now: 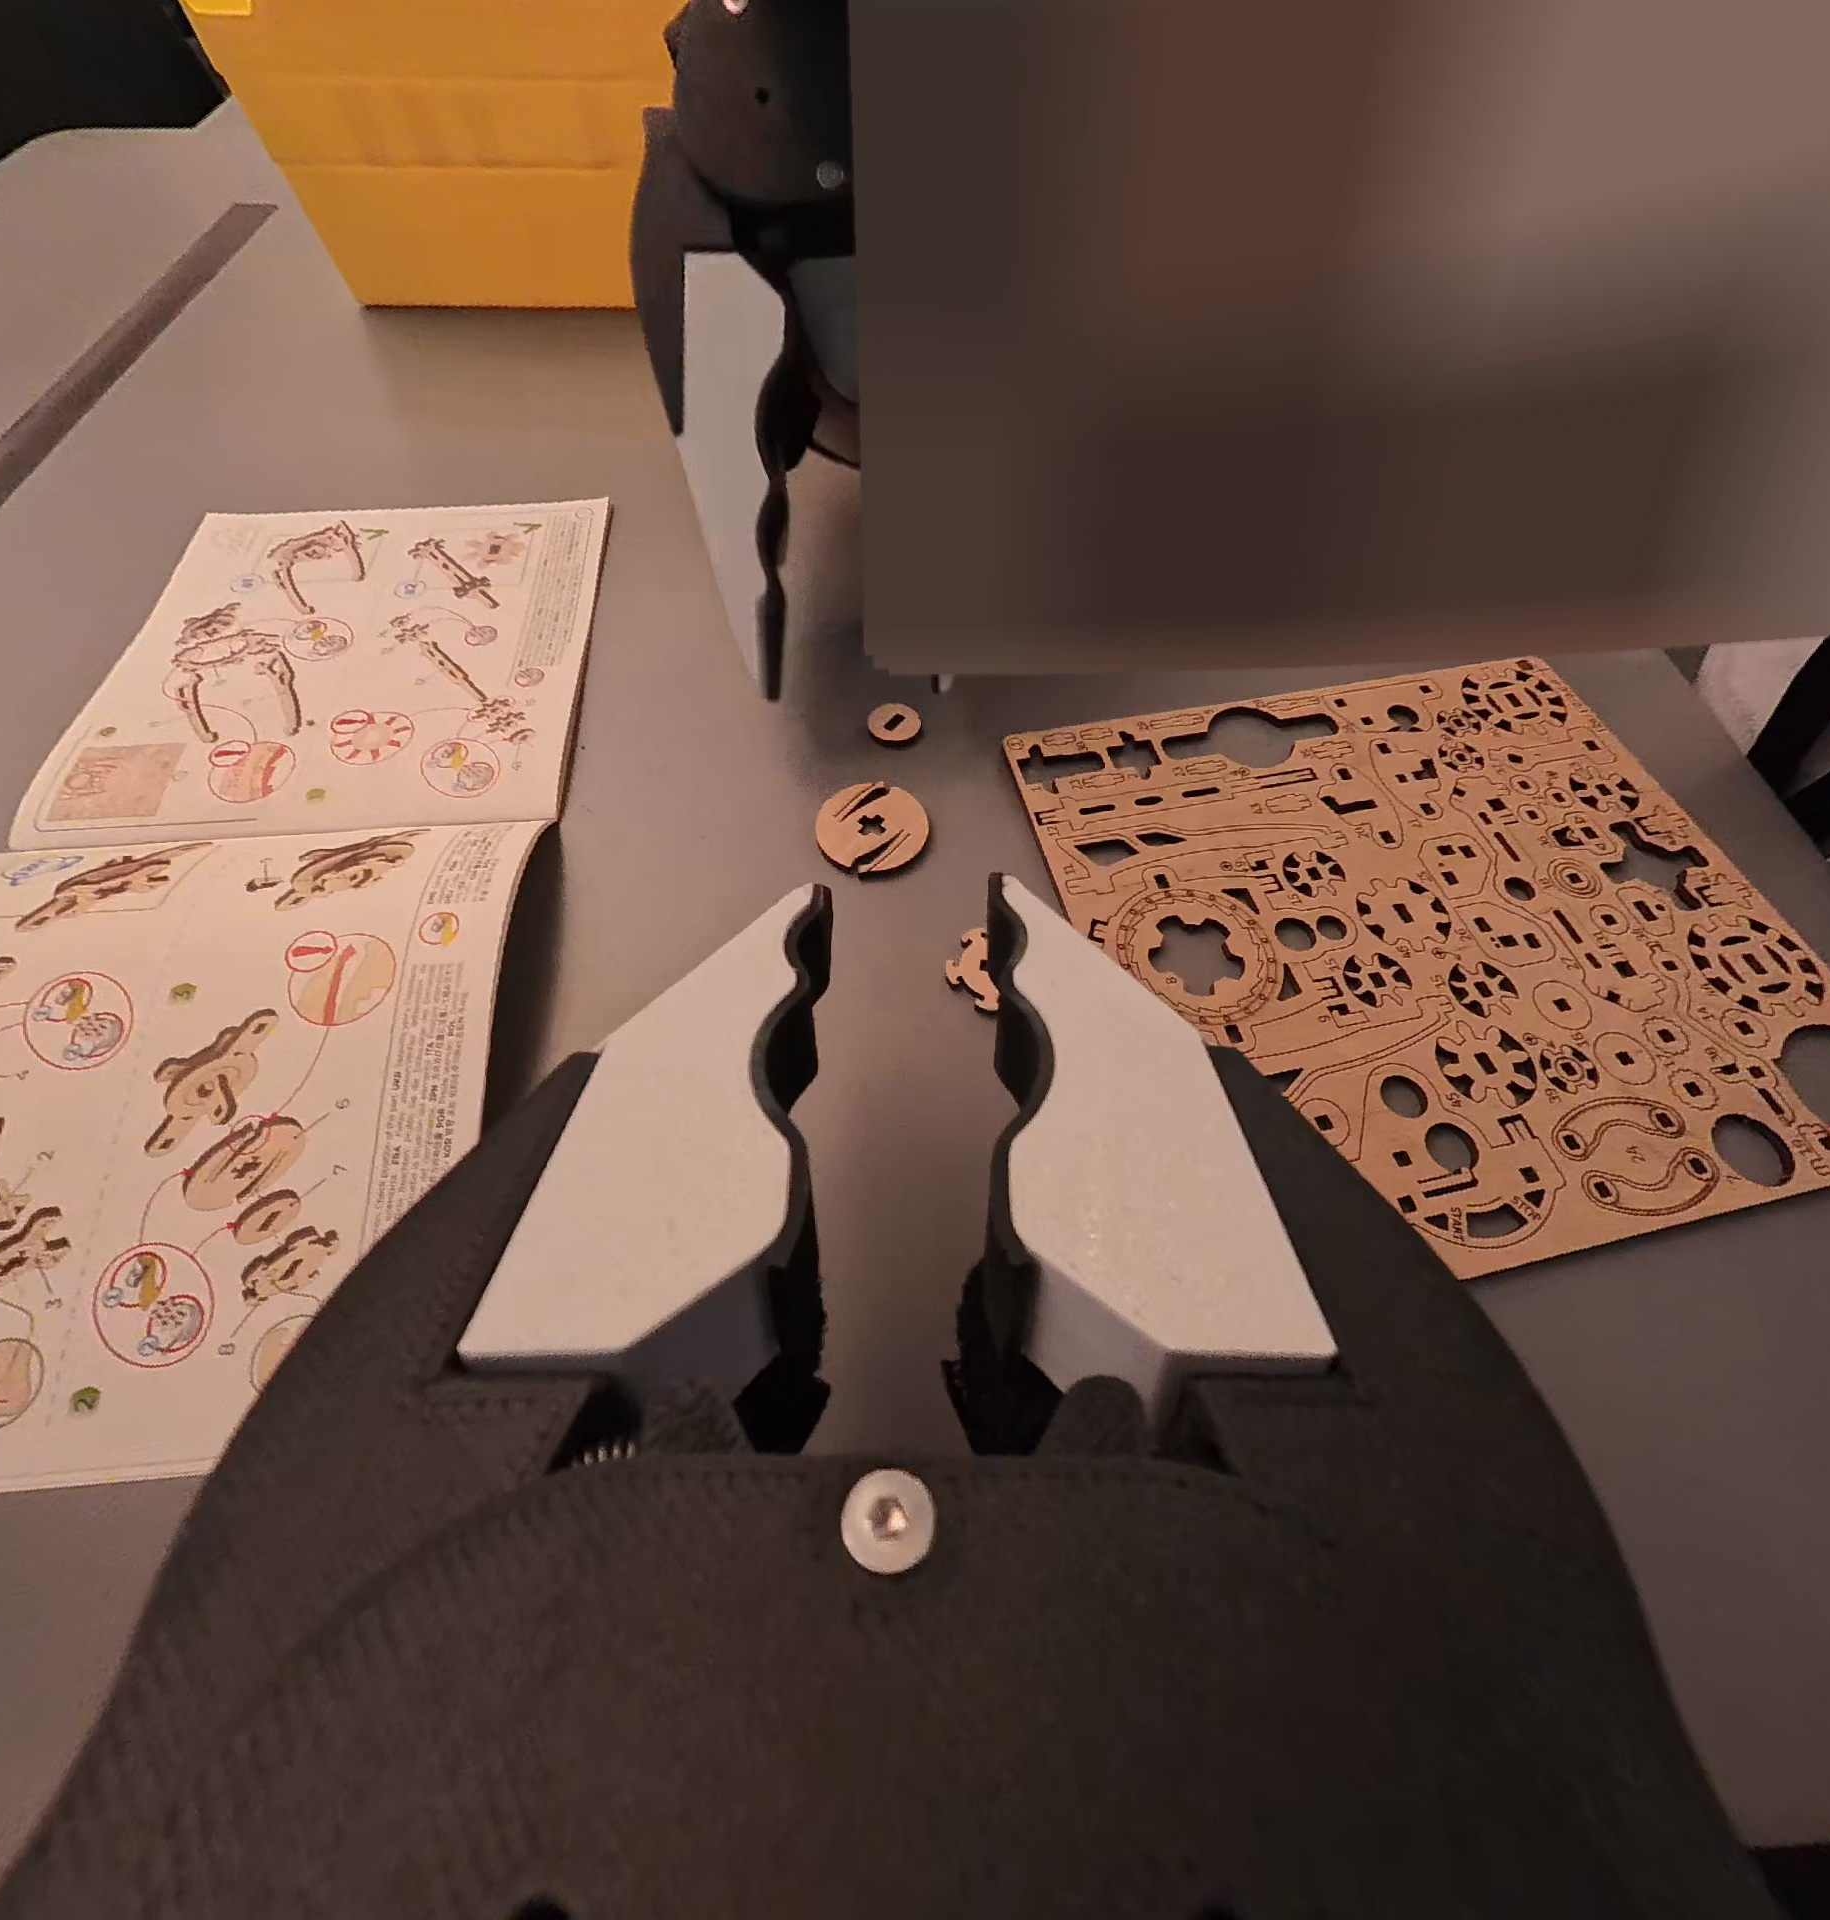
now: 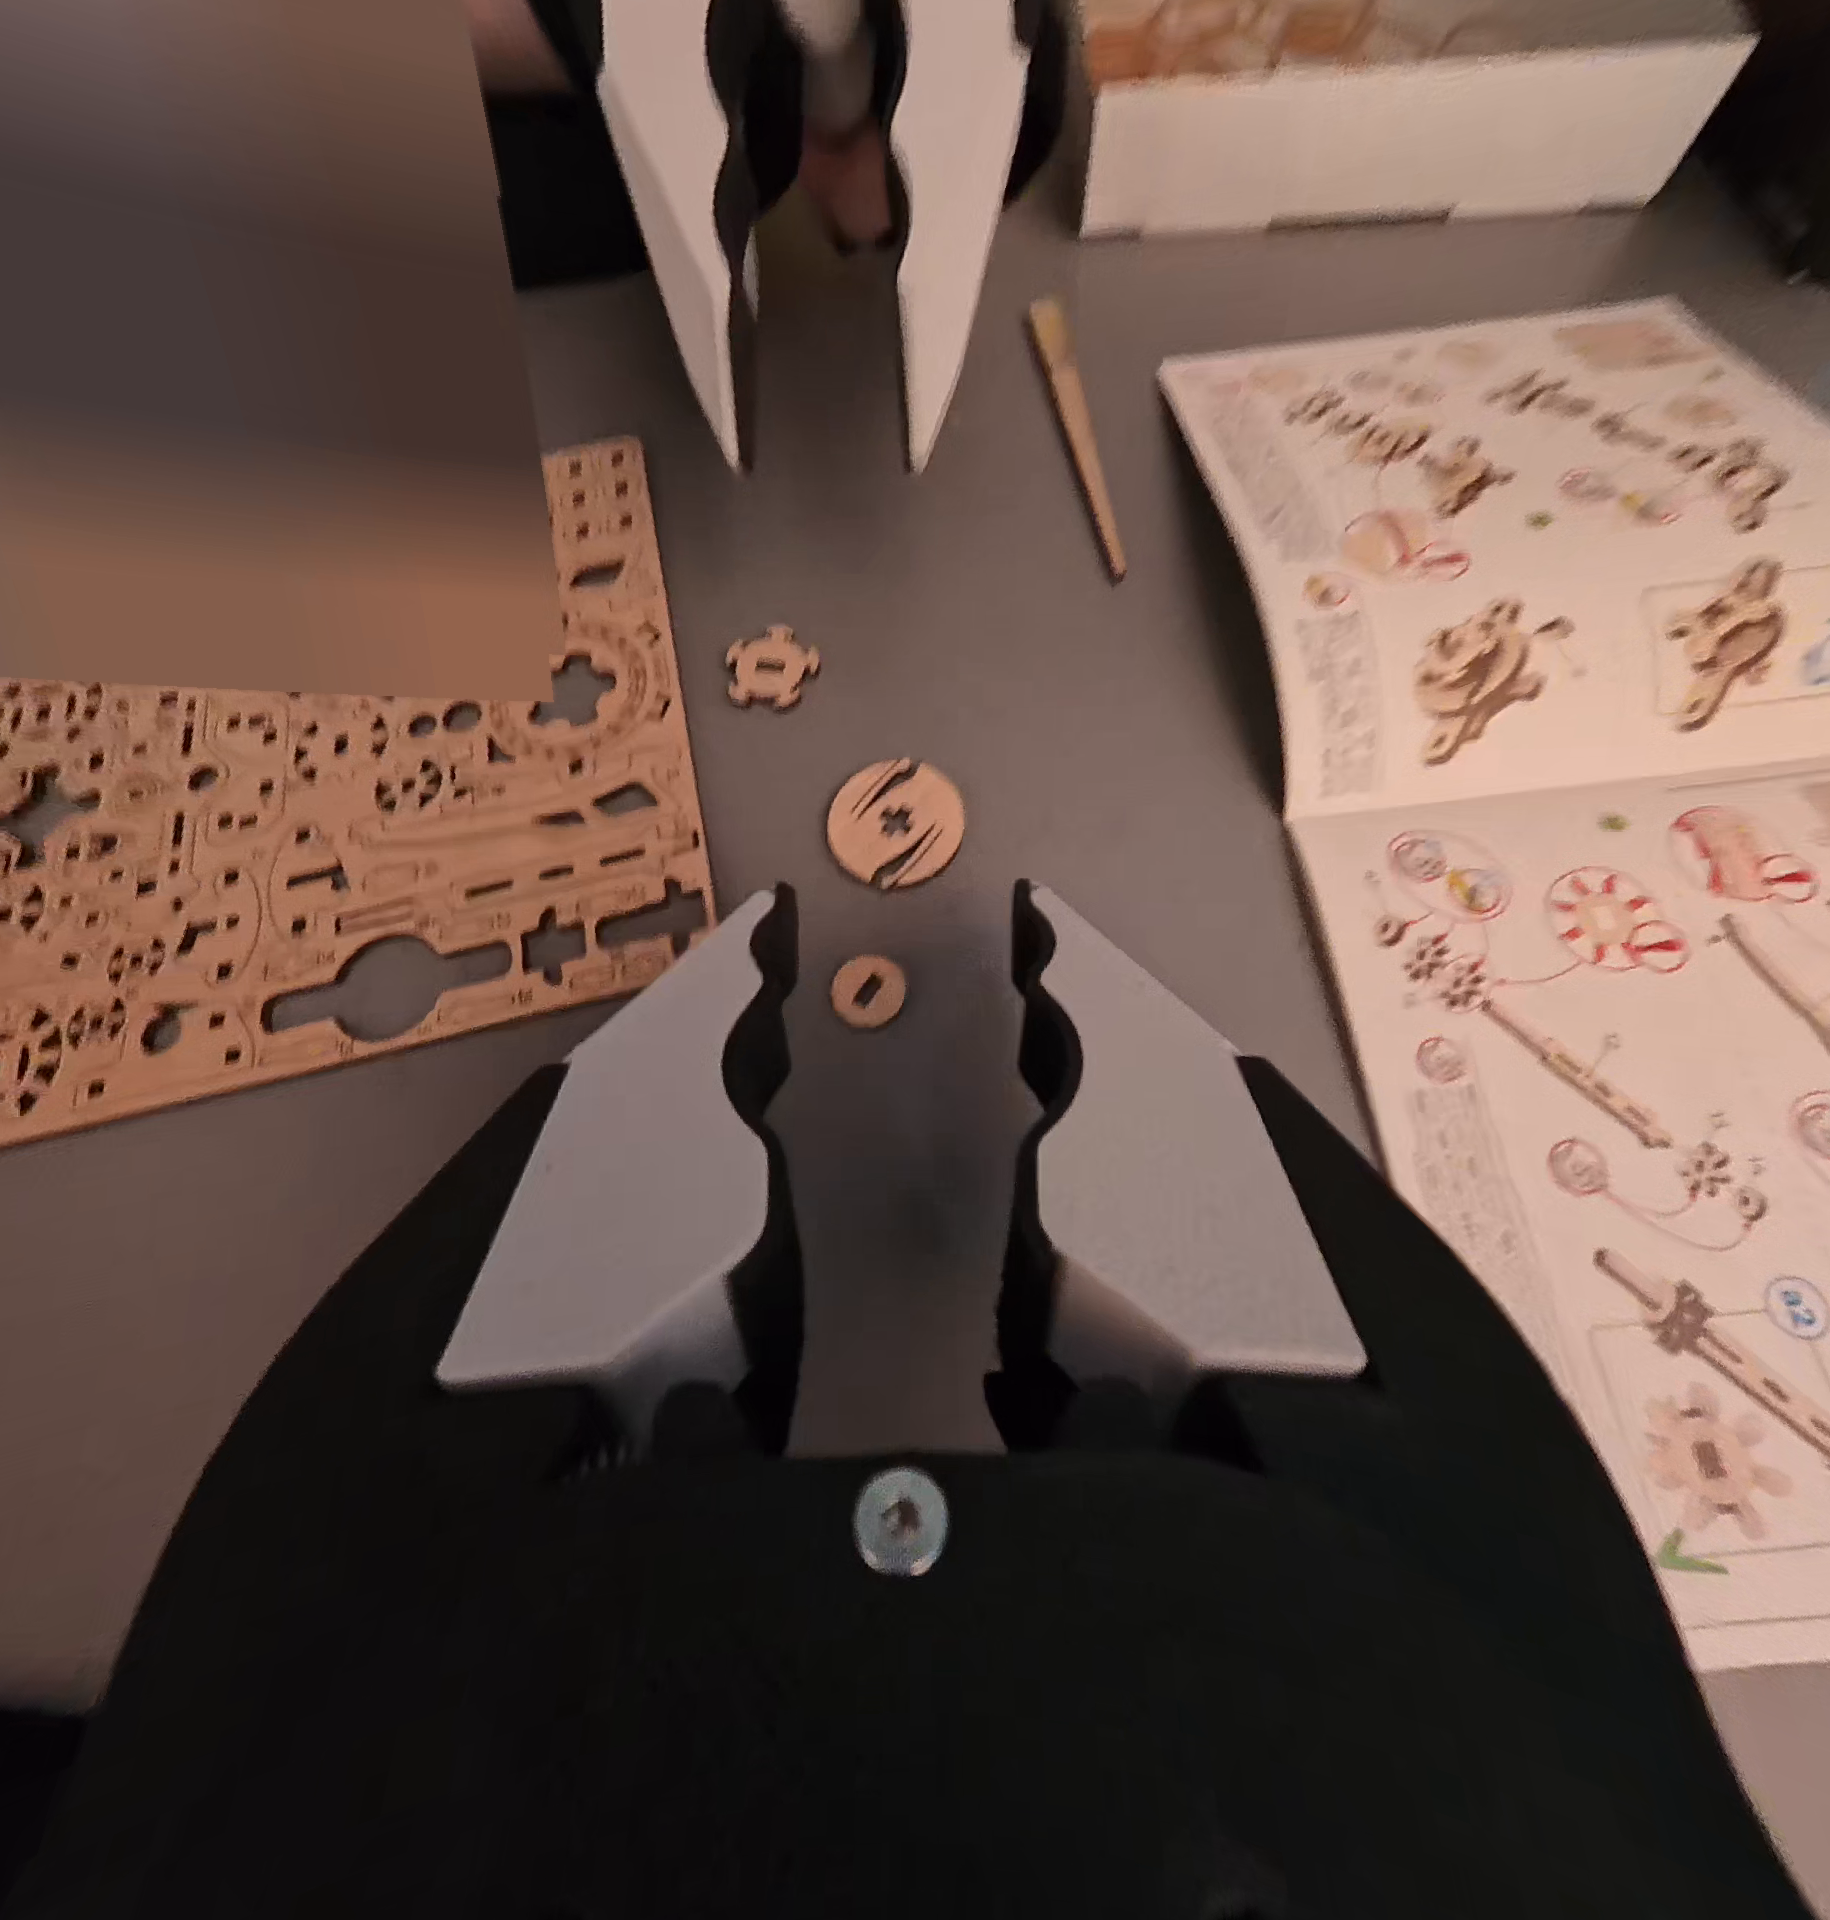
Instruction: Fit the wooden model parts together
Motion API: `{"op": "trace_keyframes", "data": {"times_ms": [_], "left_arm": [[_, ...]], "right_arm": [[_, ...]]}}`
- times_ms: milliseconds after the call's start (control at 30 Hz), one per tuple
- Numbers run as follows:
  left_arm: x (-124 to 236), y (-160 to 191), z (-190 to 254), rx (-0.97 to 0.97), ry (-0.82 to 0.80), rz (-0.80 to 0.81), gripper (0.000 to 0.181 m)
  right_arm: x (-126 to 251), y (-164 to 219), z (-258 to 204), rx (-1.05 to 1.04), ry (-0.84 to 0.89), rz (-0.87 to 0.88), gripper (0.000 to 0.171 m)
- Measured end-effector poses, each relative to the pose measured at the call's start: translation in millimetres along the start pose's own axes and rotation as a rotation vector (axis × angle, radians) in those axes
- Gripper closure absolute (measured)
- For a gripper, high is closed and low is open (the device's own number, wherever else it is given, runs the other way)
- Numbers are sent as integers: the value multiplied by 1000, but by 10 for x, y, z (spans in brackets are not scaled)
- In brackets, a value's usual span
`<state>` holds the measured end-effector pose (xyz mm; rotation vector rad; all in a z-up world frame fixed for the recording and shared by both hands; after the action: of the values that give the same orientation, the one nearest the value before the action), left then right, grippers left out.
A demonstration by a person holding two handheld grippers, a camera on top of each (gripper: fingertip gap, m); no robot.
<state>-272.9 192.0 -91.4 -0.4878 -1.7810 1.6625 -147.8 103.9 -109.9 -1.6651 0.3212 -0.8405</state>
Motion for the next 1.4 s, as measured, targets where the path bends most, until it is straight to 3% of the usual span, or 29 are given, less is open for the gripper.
{"op": "trace_keyframes", "data": {"times_ms": [100,267,467,600,1067,1400], "left_arm": [[-18,2,2,7,4,0,153],[-55,19,22,-18,4,-20,153],[-49,6,-6,-9,-10,-6,151],[-36,-7,-22,2,-18,7,151],[-17,-11,-38,0,-25,16,150],[-27,5,-36,-26,-34,-1,148]], "right_arm": [[-116,-96,41,-7,39,54,130],[-261,48,-23,57,33,-80,129],[-344,56,-52,29,39,-103,126],[-342,55,-80,72,45,-124,141],[-343,9,-96,245,101,-158,141],[-297,-121,-53,304,165,-88,141]]}}
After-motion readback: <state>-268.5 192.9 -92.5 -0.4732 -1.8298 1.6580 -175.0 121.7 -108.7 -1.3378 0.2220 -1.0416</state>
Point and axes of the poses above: each gripper's, where its closed fingertips meet, x back along the fingers, y out of its underside, z = x × y across the jaws, the point moved 5 cm from there along x, back along the fingers, and after that the axes turned 15 degrees about z, right-handed, at the moved point
